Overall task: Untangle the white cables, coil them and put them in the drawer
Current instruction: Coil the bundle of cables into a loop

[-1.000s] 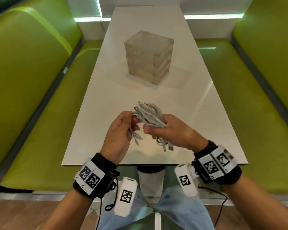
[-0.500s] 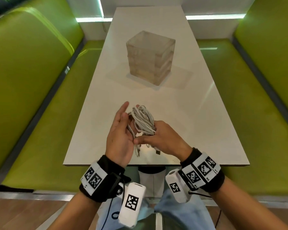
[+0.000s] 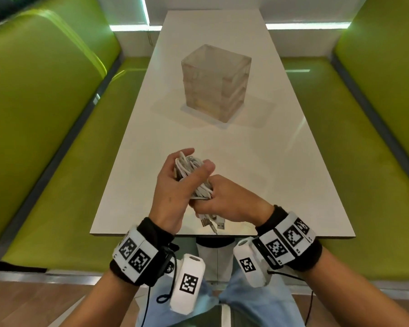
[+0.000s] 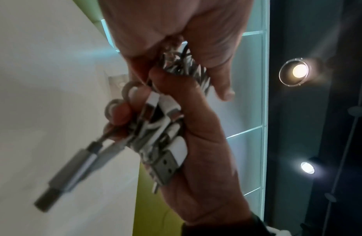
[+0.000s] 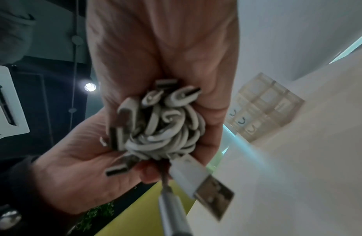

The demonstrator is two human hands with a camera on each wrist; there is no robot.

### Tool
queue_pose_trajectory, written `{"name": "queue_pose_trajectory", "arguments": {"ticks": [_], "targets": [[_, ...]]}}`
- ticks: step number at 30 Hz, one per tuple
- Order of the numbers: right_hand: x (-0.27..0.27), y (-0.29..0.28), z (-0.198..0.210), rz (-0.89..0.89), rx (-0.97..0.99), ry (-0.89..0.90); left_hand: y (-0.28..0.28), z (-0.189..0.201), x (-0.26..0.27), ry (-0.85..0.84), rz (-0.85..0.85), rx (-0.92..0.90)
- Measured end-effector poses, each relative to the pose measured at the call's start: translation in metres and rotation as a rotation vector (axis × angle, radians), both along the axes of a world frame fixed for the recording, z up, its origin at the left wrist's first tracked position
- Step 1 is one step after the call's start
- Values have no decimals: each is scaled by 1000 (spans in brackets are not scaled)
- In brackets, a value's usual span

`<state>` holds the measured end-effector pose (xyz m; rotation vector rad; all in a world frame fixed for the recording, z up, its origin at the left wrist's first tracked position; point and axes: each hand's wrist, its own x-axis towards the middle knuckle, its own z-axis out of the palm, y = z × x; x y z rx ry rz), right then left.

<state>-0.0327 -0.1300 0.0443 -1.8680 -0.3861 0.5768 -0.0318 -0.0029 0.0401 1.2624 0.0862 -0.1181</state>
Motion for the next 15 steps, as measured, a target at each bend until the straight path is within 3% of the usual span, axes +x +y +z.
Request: {"name": "queue_pose_trajectory", "arguments": {"ticks": [3,7,11,15], "targets": [[-1,0,1,56,91,51,-4,5,-1,-6,60,-56],[-2,-8,-4,182,267,273,-3,6,-5,18,-38,-188],[-1,-17,-2,222,279,356,0,4,-7,81,-131,-315],[1,-18,-3,212,329,415,-1,1,-4,105,-120,-321]]}}
